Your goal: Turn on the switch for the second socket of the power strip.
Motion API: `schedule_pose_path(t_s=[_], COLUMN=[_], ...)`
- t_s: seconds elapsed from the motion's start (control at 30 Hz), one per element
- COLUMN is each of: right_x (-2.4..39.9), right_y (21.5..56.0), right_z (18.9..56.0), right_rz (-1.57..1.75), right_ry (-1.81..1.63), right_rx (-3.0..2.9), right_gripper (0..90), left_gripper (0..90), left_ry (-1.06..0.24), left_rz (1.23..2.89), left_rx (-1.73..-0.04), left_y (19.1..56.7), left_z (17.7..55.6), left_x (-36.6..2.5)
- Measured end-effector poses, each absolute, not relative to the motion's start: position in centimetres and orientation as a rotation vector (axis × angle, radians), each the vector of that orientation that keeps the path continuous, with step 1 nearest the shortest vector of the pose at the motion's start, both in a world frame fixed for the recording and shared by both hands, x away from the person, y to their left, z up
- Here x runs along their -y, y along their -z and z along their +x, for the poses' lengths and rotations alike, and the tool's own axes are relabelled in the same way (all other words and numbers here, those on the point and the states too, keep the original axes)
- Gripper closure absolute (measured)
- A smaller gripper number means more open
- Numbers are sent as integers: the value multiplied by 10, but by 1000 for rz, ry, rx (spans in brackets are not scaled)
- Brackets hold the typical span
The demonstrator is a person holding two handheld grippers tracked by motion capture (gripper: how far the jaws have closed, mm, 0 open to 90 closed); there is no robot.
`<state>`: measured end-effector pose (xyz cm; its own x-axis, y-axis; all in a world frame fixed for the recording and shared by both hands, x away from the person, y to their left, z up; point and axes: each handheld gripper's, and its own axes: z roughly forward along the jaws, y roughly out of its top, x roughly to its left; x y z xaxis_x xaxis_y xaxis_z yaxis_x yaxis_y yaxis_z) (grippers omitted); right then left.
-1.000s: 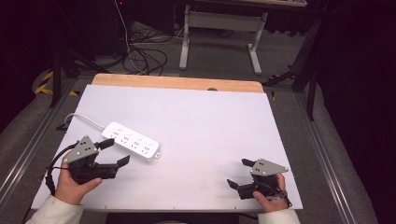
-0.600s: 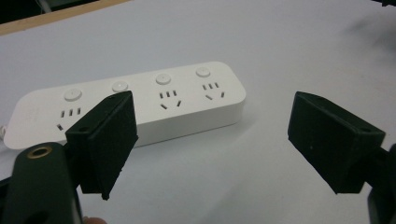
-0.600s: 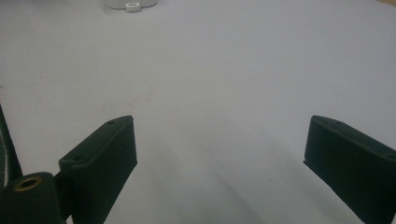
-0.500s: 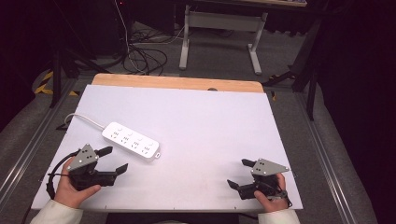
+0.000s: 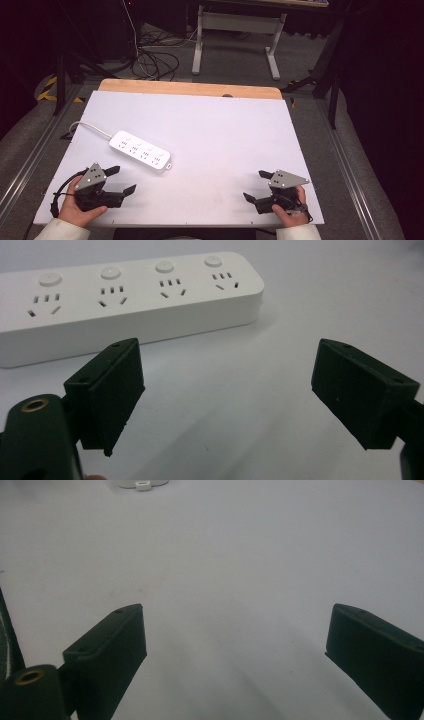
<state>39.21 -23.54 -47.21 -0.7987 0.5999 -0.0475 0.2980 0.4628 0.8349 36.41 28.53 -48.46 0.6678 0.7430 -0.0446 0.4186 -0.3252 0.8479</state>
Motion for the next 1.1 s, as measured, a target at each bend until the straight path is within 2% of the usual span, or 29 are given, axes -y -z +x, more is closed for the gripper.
schedule_pose_path(t_s=[0.37, 1.1], right_x=[235, 235], right_y=[472, 473], right_z=[392, 392], right_rz=[755, 759], right_ry=[-1252, -1253], right_rx=[-2387, -2386], right_gripper=[97, 97], left_gripper=[148, 143], left_ry=[-470, -500], left_rz=[1899, 1906], left_rx=[-927, -937], left_y=[478, 477], left_z=[367, 368], left_x=[-291, -291])
